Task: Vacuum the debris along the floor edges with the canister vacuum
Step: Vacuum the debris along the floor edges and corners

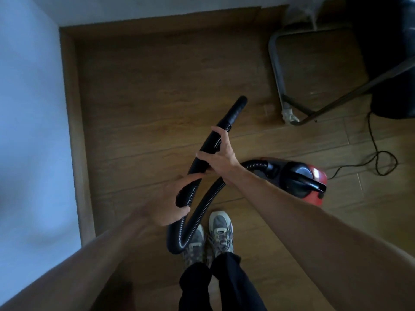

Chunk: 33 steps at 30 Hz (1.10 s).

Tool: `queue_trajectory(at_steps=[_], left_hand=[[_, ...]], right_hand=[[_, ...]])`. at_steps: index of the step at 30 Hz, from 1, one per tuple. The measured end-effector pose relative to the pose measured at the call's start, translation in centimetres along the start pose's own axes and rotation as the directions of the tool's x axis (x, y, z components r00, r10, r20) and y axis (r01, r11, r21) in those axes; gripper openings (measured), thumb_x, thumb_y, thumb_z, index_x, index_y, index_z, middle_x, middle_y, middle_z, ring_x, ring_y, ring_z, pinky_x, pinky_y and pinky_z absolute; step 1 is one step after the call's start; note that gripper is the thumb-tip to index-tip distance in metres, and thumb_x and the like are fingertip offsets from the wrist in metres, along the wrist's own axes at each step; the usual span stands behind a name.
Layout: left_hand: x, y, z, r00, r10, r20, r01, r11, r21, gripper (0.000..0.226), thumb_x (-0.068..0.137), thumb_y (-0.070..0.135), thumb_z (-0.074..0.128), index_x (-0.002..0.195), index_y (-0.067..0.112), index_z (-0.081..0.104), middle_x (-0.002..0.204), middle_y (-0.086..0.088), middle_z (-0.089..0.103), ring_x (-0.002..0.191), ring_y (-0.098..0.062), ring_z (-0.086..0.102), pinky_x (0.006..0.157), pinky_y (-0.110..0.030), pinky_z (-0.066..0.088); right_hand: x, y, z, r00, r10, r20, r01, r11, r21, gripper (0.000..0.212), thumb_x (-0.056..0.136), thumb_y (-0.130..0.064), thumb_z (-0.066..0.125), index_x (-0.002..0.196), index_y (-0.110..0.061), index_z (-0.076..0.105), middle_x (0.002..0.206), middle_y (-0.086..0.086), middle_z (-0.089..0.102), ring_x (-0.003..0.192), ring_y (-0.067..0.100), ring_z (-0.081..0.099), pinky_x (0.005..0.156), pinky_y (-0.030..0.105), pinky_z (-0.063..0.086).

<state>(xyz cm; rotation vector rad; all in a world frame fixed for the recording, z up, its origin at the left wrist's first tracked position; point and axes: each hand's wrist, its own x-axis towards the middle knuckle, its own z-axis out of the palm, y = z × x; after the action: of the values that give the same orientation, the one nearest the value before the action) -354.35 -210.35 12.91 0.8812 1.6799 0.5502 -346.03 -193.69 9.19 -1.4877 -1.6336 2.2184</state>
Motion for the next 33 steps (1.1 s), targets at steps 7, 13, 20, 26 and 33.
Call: queue_trajectory(at_steps=[7, 13, 20, 26, 33], left_hand=[[2.4, 4.3, 1.7, 0.971, 0.077, 0.225, -0.12, 0.975, 0.186, 0.085, 0.081, -0.011, 0.054, 0.135, 0.052, 0.033, 0.12, 0.015, 0.047, 0.103, 0.01, 0.044, 0.084, 0.002, 0.034], [4.9, 8.4, 4.8, 0.905, 0.032, 0.424, -0.216, 0.894, 0.393, 0.079, 0.075, 0.025, 0.061, 0.128, 0.07, 0.024, 0.125, 0.013, 0.042, 0.119, -0.008, 0.04, 0.098, -0.025, 0.036], [7.6, 12.1, 11.4, 0.811, 0.013, 0.585, -0.351, 0.81, 0.469, 0.089, 0.083, 0.02, 0.07, 0.136, 0.07, 0.019, 0.135, 0.012, 0.043, 0.13, -0.009, 0.042, 0.109, -0.033, 0.038], [9.8, 15.1, 17.6, 0.69, -0.075, 0.72, -0.441, 0.745, 0.5, 0.089, 0.082, 0.023, 0.077, 0.14, 0.065, 0.024, 0.142, 0.015, 0.043, 0.126, -0.01, 0.048, 0.102, -0.035, 0.048], [11.6, 17.3, 25.8, 0.54, -0.243, 0.805, -0.415, 0.755, 0.507, 0.085, 0.084, 0.01, 0.074, 0.144, 0.054, 0.033, 0.134, 0.004, 0.056, 0.078, 0.013, 0.06, 0.067, -0.01, 0.047]], right_hand=[[-3.9, 1.8, -6.4, 0.983, 0.024, -0.181, 0.006, 0.987, 0.162, 0.078, 0.085, 0.0, 0.07, 0.142, -0.032, 0.029, 0.098, 0.007, 0.055, 0.082, 0.017, 0.062, 0.08, 0.039, 0.061], [-7.7, 4.0, -11.5, 0.94, 0.003, -0.341, 0.084, 0.967, 0.241, 0.077, 0.084, -0.001, 0.071, 0.141, -0.032, 0.03, 0.099, 0.004, 0.052, 0.079, 0.011, 0.057, 0.067, 0.023, 0.056], [-12.5, 9.3, -17.6, 0.881, 0.057, -0.47, 0.142, 0.915, 0.378, 0.077, 0.08, 0.004, 0.074, 0.134, -0.034, 0.033, 0.098, 0.009, 0.054, 0.071, 0.009, 0.058, 0.06, 0.019, 0.053], [-17.1, 15.4, -22.2, 0.842, 0.164, -0.514, 0.13, 0.863, 0.488, 0.074, 0.081, 0.006, 0.073, 0.138, -0.025, 0.037, 0.103, 0.014, 0.048, 0.086, 0.023, 0.054, 0.083, 0.051, 0.056], [-21.2, 22.0, -26.2, 0.825, 0.298, -0.48, 0.084, 0.776, 0.626, 0.076, 0.082, 0.009, 0.07, 0.139, -0.027, 0.035, 0.1, 0.015, 0.048, 0.085, 0.026, 0.056, 0.078, 0.055, 0.056]])
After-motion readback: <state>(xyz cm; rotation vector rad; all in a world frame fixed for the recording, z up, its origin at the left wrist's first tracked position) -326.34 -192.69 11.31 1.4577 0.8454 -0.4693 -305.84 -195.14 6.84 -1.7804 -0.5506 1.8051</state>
